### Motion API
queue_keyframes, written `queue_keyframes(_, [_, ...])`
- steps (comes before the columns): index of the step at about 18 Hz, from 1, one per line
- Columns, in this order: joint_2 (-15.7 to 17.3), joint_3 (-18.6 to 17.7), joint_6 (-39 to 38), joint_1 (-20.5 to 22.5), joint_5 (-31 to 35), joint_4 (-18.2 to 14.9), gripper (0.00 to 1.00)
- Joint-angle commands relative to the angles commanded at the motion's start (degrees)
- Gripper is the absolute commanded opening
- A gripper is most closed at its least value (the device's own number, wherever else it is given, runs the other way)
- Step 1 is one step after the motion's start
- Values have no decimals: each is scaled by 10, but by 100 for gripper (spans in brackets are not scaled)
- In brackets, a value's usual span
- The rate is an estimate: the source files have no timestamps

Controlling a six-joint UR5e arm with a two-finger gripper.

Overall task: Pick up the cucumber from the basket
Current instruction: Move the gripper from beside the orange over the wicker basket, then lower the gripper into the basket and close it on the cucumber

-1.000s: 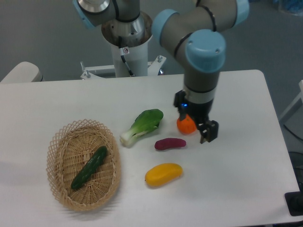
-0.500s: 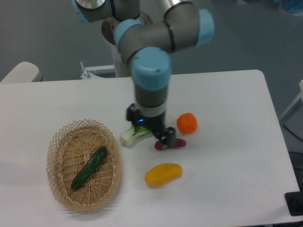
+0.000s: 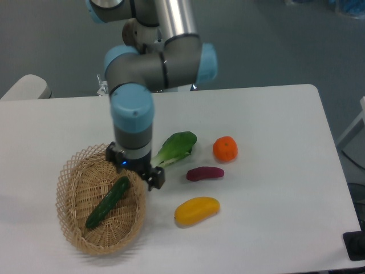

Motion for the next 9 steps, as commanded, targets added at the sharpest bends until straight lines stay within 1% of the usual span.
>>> queue_keyframes(2, [-4, -11, 2, -10, 1, 3, 100])
queue_keyframes(5, [-25, -9, 5, -21, 5, 12, 100])
queue_keyframes(7, [-32, -12, 11, -30, 5, 40, 100])
queue_keyframes(9, [-46, -13, 11, -40, 12, 55, 100])
